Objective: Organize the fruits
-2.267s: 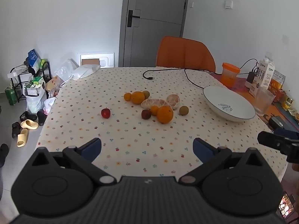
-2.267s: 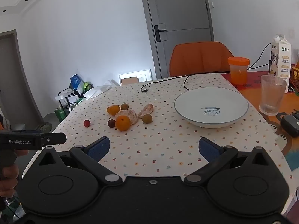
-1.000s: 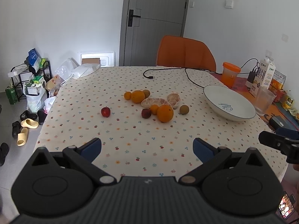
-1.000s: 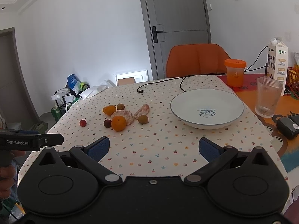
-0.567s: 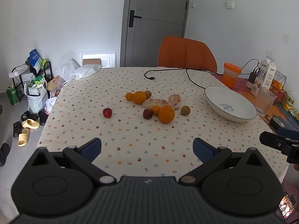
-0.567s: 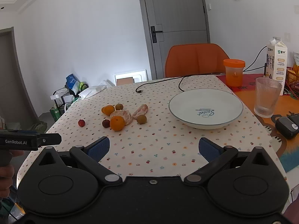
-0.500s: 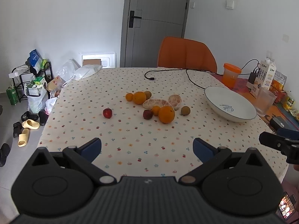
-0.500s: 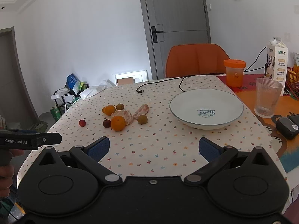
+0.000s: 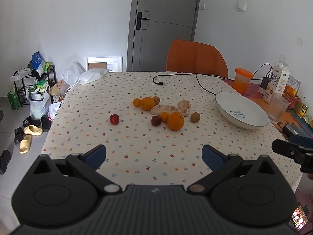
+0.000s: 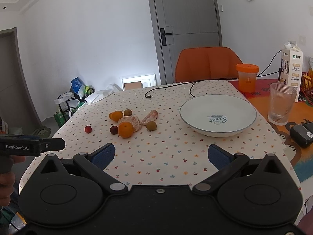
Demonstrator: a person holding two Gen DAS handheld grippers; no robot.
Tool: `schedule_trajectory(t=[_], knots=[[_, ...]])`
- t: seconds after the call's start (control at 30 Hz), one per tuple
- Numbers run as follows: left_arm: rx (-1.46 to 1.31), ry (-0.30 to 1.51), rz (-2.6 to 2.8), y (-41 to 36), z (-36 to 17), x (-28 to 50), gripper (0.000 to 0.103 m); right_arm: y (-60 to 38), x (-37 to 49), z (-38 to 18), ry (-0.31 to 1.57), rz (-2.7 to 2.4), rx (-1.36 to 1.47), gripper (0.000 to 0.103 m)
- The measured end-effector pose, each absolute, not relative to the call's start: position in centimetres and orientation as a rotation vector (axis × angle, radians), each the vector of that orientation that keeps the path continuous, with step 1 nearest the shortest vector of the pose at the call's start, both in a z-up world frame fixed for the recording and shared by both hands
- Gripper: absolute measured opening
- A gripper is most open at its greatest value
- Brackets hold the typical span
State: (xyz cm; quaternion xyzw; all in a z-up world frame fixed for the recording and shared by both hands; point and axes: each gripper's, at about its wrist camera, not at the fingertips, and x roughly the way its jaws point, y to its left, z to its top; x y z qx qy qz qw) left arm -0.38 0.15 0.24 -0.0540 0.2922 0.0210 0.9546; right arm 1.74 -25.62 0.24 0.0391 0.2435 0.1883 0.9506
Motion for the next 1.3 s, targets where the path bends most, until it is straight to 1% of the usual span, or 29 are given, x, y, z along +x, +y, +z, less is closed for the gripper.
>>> schedule_trajectory(t=[0.3, 0.57, 0.93, 1.13, 1.2, 1.3], knots=[[-0.11, 0.59, 0.043, 0.5, 0.8, 0.2, 0.103, -25.5, 2.2, 0.4, 0.493, 0.39, 0.076, 0.103], [-0.114, 0.603, 0.048, 0.9, 0.5, 1.3, 0.103, -25.2, 2.9, 0.0, 0.507, 0.407, 0.071, 0.103], [-0.138, 0.577, 0.044, 1.8, -0.1, 3.2, 0.103, -24.8, 4.9, -0.4, 0.506, 0.461, 0.091, 0.103], [-0.155, 0.571, 0.042, 2.5, -0.8, 4.6, 0.101, -24.4, 6.1, -0.8, 0.493, 0.499, 0.113, 0.103], [-0.159, 0.571, 0.044, 2.7, -1.0, 5.1, 0.099, -24.2, 6.4, -0.9, 0.486, 0.515, 0.112, 0.101], [-0.182, 0.584, 0.045, 3.3, -1.4, 6.0, 0.098, -23.8, 7.1, -1.0, 0.49, 0.528, 0.106, 0.094]])
